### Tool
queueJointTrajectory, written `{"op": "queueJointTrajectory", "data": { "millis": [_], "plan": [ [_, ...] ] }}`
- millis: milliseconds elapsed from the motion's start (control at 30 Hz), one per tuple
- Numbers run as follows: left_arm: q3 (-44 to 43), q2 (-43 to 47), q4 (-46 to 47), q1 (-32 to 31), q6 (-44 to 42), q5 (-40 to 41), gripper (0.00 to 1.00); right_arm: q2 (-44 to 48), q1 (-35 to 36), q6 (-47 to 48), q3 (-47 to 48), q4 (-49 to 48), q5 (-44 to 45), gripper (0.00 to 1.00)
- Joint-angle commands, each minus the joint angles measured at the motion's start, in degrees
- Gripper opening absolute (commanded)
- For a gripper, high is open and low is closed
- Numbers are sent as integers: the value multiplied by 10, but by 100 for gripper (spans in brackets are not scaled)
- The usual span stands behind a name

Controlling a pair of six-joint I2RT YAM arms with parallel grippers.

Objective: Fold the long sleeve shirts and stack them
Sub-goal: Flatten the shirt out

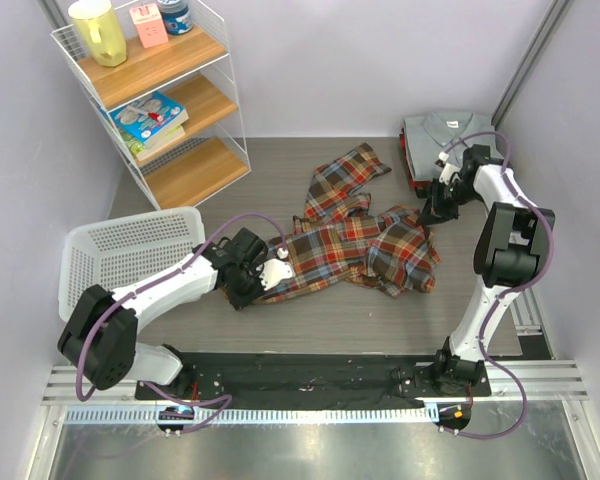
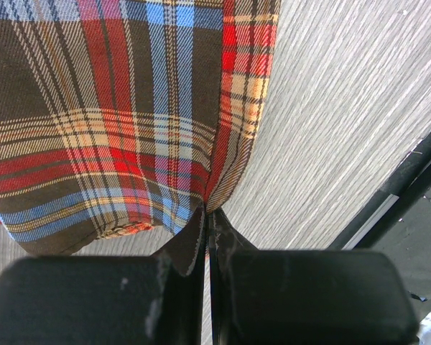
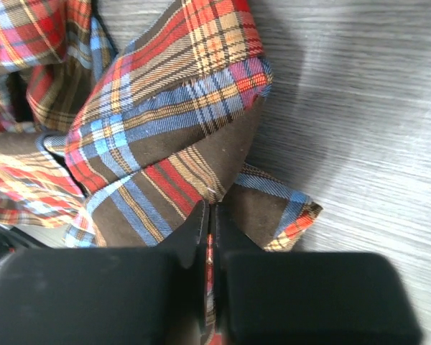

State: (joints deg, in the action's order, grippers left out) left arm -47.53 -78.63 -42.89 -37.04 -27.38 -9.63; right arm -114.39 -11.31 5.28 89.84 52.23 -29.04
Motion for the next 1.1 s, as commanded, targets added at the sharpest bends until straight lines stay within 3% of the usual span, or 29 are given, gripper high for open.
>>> {"op": "queueJointTrajectory", "data": {
  "millis": [0,333,467,567,667,733,767,833,867,933,1067],
  "plan": [
    [-2,5,12,-1,5,-8,0,16,1,-4,33,3,-29,1],
    [-41,-24,-3,36,30,-45,0,150,24,65,161,23,-33,1],
    [-62,-41,-10,50,40,-57,0,210,101,160,163,65,-1,1],
    [-74,-49,-16,57,45,-69,0,262,205,218,109,100,-22,1],
    [-77,-50,-25,67,48,-72,0,363,317,300,-5,135,-15,1],
    [-78,-49,-28,73,48,-74,0,430,355,350,-86,143,18,13],
    [-78,-48,-27,75,50,-75,0,449,355,358,-108,135,34,29],
    [-78,-51,-29,79,51,-80,0,489,354,388,-150,119,94,41],
    [-78,-53,-29,81,51,-81,0,498,351,396,-161,116,111,53],
    [-81,-57,-29,83,52,-85,0,515,339,409,-190,100,148,60],
    [-88,-65,-27,86,55,-90,0,502,228,450,-215,96,129,65]
  ]
}}
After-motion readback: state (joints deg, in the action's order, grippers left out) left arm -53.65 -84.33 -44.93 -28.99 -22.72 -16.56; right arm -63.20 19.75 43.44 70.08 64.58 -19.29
